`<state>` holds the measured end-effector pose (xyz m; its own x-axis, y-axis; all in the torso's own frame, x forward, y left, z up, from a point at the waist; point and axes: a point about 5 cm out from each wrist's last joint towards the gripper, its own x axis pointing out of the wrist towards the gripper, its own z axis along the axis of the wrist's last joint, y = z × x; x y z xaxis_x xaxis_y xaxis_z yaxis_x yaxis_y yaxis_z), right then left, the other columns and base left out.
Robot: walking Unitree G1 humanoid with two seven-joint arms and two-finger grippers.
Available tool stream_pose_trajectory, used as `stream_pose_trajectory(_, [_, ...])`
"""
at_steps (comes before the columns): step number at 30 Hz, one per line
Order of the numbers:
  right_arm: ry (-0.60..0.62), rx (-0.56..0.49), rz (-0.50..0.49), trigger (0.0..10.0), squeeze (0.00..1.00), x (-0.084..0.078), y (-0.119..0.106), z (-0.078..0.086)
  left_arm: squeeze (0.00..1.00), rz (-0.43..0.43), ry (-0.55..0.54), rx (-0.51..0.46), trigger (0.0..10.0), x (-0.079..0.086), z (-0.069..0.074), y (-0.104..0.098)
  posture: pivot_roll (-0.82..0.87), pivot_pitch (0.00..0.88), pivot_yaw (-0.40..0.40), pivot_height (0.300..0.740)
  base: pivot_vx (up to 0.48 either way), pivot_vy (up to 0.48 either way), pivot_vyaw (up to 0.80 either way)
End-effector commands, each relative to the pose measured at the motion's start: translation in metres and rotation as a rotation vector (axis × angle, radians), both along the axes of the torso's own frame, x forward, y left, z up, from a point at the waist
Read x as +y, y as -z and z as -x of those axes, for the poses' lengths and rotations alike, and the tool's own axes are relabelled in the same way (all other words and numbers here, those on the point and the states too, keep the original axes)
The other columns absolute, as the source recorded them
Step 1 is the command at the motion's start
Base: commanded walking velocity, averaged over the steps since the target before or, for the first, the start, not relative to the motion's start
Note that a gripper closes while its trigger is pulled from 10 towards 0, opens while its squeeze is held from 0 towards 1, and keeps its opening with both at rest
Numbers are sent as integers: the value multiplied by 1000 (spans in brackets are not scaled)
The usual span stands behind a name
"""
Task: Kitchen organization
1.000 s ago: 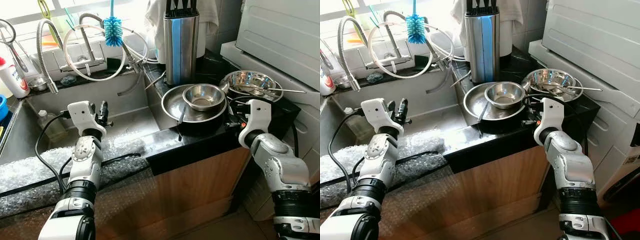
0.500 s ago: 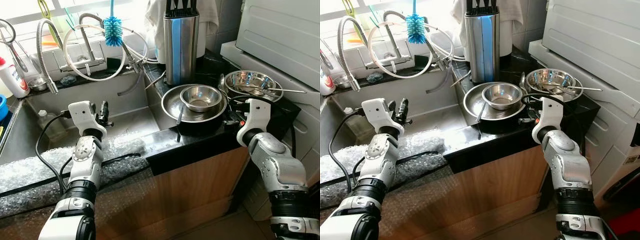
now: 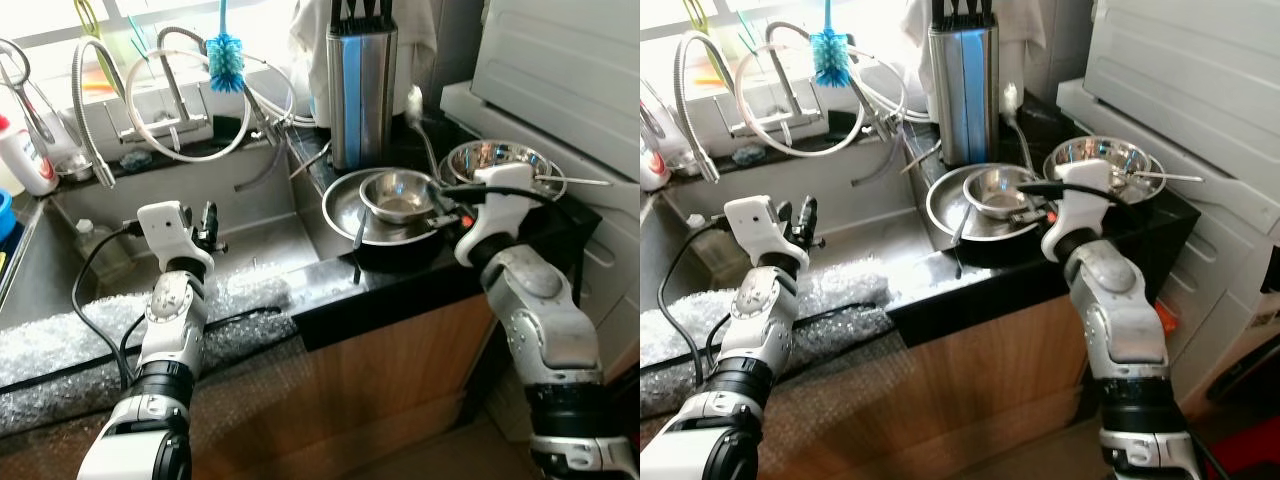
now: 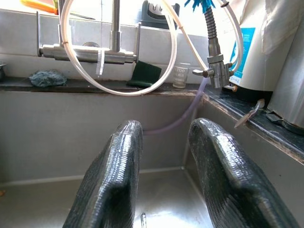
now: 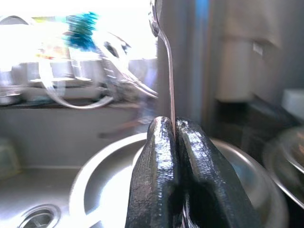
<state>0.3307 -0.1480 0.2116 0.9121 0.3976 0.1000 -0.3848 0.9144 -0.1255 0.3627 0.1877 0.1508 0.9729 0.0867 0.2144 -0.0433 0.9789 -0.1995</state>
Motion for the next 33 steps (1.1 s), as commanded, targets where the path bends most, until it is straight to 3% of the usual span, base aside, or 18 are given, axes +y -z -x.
stream_pose_trajectory(1, [-60,-32,37,10000,0,15,-1,5,0,-6,-5,17,10000,1,-2,0,-119,0,123,740,0,0,0])
stream_pose_trajectory(4, [-108,-32,70,10000,0,30,4,9,0,-6,-6,17,10000,1,-2,0,-113,0,121,740,0,0,0])
stream_pose_trajectory(5, [-143,-31,81,10000,0,41,7,12,0,-5,-7,16,10000,1,-2,0,-110,0,120,740,0,0,0])
stream_pose_trajectory(6, [-224,-34,96,10000,0,64,13,21,0,-6,-11,13,10000,2,-2,-2,-108,0,120,740,0,0,0])
stream_pose_trajectory(9, [-282,-39,126,10000,0,79,18,29,0,-9,-19,14,10000,6,-2,-1,-109,0,121,740,0,0,0])
stream_pose_trajectory(10, [-310,-53,177,10000,0,83,22,33,0,-10,-29,16,10000,10,-1,-1,-111,0,123,740,0,0,0])
stream_pose_trajectory(22, [-332,-56,219,10000,0,93,32,39,0,-9,-52,18,10000,19,2,0,-106,0,119,740,0,0,0])
stream_pose_trajectory(23, [-308,-56,288,10000,0,92,42,38,0,-10,-66,16,10000,26,4,-1,-101,0,120,740,0,0,0])
stream_pose_trajectory(26, [-293,-49,310,10000,0,90,47,38,0,-6,-75,8,10000,31,5,-4,-98,0,119,740,0,0,0])
stream_pose_trajectory(33, [-265,-49,308,10000,0,87,47,35,0,87,-71,-59,10000,37,2,-24,-99,0,119,740,0,0,0])
